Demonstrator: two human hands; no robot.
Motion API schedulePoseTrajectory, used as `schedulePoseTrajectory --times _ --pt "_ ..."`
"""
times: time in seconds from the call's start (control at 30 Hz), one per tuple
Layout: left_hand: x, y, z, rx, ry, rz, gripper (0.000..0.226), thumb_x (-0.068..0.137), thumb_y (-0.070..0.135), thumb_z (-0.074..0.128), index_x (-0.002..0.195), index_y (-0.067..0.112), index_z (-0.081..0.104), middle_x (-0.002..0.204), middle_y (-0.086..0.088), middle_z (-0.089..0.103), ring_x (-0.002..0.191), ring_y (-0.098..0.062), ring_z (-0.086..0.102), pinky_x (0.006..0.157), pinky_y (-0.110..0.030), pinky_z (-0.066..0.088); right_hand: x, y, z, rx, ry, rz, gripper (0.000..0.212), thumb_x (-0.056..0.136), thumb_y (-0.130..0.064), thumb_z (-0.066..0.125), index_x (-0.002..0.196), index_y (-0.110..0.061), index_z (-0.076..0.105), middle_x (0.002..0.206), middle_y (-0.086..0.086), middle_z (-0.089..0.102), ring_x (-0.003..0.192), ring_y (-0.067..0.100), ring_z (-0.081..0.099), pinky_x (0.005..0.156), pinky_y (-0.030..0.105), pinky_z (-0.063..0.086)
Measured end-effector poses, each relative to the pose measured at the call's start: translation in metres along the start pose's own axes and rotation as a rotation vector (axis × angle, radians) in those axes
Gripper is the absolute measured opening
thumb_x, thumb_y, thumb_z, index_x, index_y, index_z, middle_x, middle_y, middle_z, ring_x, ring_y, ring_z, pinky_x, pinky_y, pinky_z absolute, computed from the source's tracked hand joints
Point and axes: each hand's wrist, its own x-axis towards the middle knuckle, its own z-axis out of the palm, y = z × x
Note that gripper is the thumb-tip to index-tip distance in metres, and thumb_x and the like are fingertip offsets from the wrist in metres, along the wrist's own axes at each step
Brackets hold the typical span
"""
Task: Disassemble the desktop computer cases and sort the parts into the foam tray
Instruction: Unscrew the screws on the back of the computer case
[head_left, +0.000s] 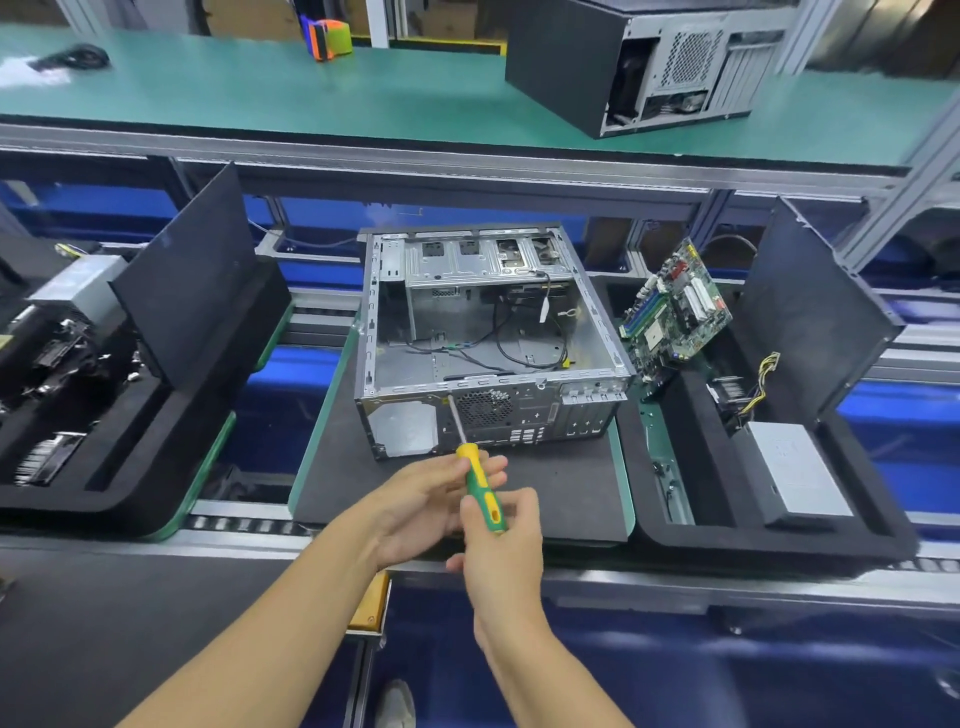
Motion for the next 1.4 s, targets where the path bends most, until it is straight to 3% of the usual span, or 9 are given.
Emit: schedulePoseTrajectory --times 0.07,0.2,0.33,0.47,0.63,0.87,1.13,1.27,1.4 --pt "0.0 -0.001 0.003 0.049 0.019 -0.014 0.045 0.091 0.029 0.065 0.127 0.003 0.062 0.119 -0.015 0.07 0.113 -0.028 0.068 0.099 -0.047 0.053 -0.001 0.003 0.002 -0.185 0.062 -0.181 0.025 0.092 -0.014 0.063 0.084 -0.028 0.044 0.083 0.004 0.058 0.066 0.012 0.058 0.059 0.029 0.055" --pt "0.004 0.0 0.008 0.167 0.099 -0.02 0.039 0.075 0.024 0.079 0.107 0.003 0.071 0.09 -0.01 0.074 0.088 -0.022 0.072 0.079 -0.036 0.06 -0.003 0.009 -0.001 -0.366 0.074 -0.445 0.029 0.095 -0.021 0.065 0.085 -0.033 0.041 0.092 -0.005 0.051 0.083 0.004 0.053 0.066 0.012 0.044" --pt "0.003 -0.001 -0.001 0.19 0.147 0.006 0.014 0.074 0.018 0.077 0.084 0.009 0.081 0.099 -0.016 0.068 0.083 -0.022 0.07 0.073 -0.035 0.06 -0.002 0.008 -0.008 0.05 -0.146 0.085 0.033 0.096 -0.048 0.061 0.106 -0.018 0.052 0.083 0.002 0.062 0.064 0.01 0.062 0.056 0.035 0.058" --pt "0.0 -0.003 -0.011 0.038 0.043 0.021 0.023 0.083 0.005 0.067 0.103 0.001 0.077 0.114 -0.02 0.07 0.1 -0.027 0.071 0.083 -0.035 0.06 0.001 0.007 -0.002 0.404 -0.184 0.333 0.036 0.106 -0.039 0.046 0.115 -0.005 0.05 0.068 0.011 0.062 0.054 0.019 0.06 0.045 0.032 0.051" --pt "-0.005 -0.003 -0.014 0.117 -0.032 0.001 0.041 0.096 0.018 0.06 0.133 0.002 0.057 0.133 -0.013 0.064 0.123 -0.028 0.061 0.093 -0.045 0.056 -0.006 0.016 0.003 0.015 -0.026 0.014 0.014 0.1 -0.032 0.057 0.092 -0.028 0.046 0.078 0.004 0.065 0.055 0.018 0.065 0.05 0.031 0.054" --pt "-0.002 0.001 0.0 0.181 0.14 -0.033 0.029 0.079 0.023 0.073 0.097 0.001 0.068 0.089 -0.015 0.069 0.076 -0.021 0.069 0.066 -0.032 0.059 -0.005 0.021 0.002 -0.382 0.03 -0.484 0.039 0.09 -0.015 0.069 0.093 -0.039 0.038 0.103 -0.012 0.043 0.093 0.004 0.052 0.073 0.013 0.043" --pt "-0.009 0.0 -0.013 -0.014 -0.015 -0.016 0.039 0.095 0.012 0.054 0.131 -0.001 0.057 0.134 -0.016 0.064 0.128 -0.03 0.058 0.095 -0.041 0.055 -0.004 0.002 0.002 0.361 -0.294 0.434 0.062 0.096 -0.065 0.044 0.108 -0.007 0.063 0.073 0.015 0.06 0.057 0.023 0.061 0.046 0.033 0.051" --pt "-0.012 0.005 -0.007 0.002 -0.026 -0.053 0.045 0.099 0.029 0.052 0.137 0.004 0.053 0.136 -0.009 0.063 0.121 -0.024 0.062 0.083 -0.033 0.054 0.001 -0.002 0.011 0.424 -0.182 0.32 0.027 0.103 -0.032 0.057 0.102 -0.005 0.057 0.065 0.006 0.057 0.049 0.012 0.055 0.042 0.026 0.048" --pt "-0.009 0.005 0.011 0.249 0.184 0.006 0.047 0.083 0.04 0.07 0.111 0.003 0.063 0.089 -0.009 0.067 0.077 -0.023 0.062 0.059 -0.034 0.047 0.0 0.009 0.014 0.145 -0.044 0.088 0.021 0.094 -0.019 0.066 0.093 -0.014 0.047 0.075 0.005 0.057 0.051 0.011 0.055 0.046 0.03 0.051"
